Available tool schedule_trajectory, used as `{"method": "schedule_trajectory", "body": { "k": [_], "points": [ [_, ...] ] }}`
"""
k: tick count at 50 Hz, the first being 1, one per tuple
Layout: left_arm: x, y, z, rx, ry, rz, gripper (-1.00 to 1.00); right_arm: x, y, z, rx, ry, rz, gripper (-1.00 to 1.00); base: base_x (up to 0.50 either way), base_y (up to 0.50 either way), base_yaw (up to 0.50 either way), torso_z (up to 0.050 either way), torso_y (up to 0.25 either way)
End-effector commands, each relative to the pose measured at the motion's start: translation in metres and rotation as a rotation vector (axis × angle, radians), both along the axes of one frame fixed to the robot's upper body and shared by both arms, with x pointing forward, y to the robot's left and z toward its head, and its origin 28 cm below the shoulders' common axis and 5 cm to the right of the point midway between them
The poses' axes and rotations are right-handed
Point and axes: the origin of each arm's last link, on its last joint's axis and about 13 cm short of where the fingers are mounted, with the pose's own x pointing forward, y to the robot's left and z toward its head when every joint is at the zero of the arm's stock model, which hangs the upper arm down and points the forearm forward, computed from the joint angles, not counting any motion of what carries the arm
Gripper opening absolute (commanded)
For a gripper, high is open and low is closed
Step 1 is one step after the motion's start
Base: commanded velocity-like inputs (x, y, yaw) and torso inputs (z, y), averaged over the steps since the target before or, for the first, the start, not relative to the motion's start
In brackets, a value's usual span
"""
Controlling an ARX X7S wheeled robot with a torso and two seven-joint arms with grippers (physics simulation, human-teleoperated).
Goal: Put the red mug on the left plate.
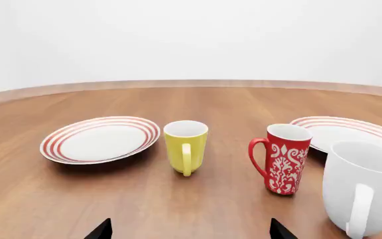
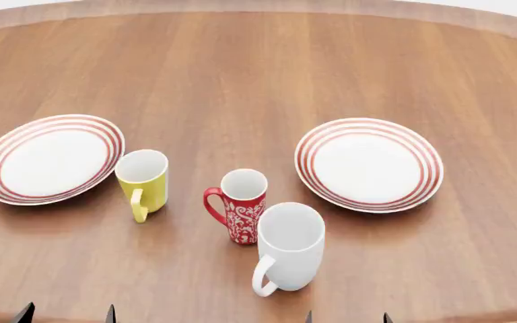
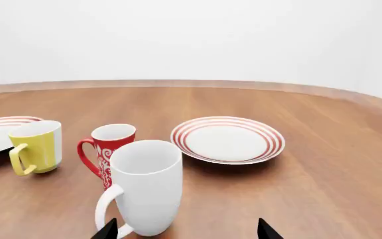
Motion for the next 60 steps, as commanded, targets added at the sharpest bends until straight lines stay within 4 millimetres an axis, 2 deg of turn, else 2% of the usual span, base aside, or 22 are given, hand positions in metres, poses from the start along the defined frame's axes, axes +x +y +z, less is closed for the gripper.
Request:
{"method": "schedule_trajectory", "body": {
  "k": [1,4,9,16,37,60],
  "points": [
    [-0.003,0.0,0.005,-0.004,-0.017,-0.006,1.0,-0.004,0.001,0.011,-0.014,-0.023,-0.01,1.0,0.0,0.0,0.0,0.0,0.0],
    [-0.009,0.0,0.016,-0.017,-0.036,-0.023,1.0,-0.009,0.001,0.027,-0.026,-0.055,-0.02,1.0,0.0,0.0,0.0,0.0,0.0],
    [-0.013,0.002,0.024,-0.022,-0.068,-0.012,1.0,-0.013,0.002,0.041,-0.044,-0.09,-0.021,1.0,0.0,0.0,0.0,0.0,0.0],
    [-0.014,0.005,0.028,-0.022,-0.081,-0.002,1.0,-0.016,0.004,0.052,-0.047,-0.124,-0.004,1.0,0.0,0.0,0.0,0.0,0.0],
    [-0.014,0.005,0.028,-0.018,-0.086,0.005,1.0,-0.011,0.01,0.05,-0.064,-0.115,0.032,1.0,0.23,0.18,0.0,0.0,0.0],
    [-0.017,0.005,0.03,-0.014,-0.089,0.0,1.0,-0.013,0.011,0.052,-0.05,-0.125,0.027,1.0,0.31,0.4,0.0,0.0,0.0]
  ]
}}
